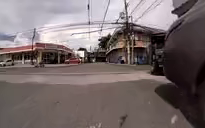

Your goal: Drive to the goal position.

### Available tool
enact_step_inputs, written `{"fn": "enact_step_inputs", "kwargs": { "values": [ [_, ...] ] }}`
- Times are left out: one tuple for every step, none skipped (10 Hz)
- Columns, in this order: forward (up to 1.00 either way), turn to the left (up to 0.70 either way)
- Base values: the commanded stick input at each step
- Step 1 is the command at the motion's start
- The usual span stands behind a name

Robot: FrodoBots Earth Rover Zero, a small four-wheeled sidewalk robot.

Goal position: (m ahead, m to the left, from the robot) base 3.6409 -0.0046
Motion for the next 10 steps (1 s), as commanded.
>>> {"fn": "enact_step_inputs", "kwargs": {
  "values": [
    [0.70,0.00],
    [0.70,0.00],
    [0.70,0.00],
    [0.70,0.00],
    [0.70,0.00],
    [0.70,0.00],
    [0.70,0.00],
    [0.70,0.00],
    [0.70,0.00],
    [0.70,-0.01]
  ]
}}
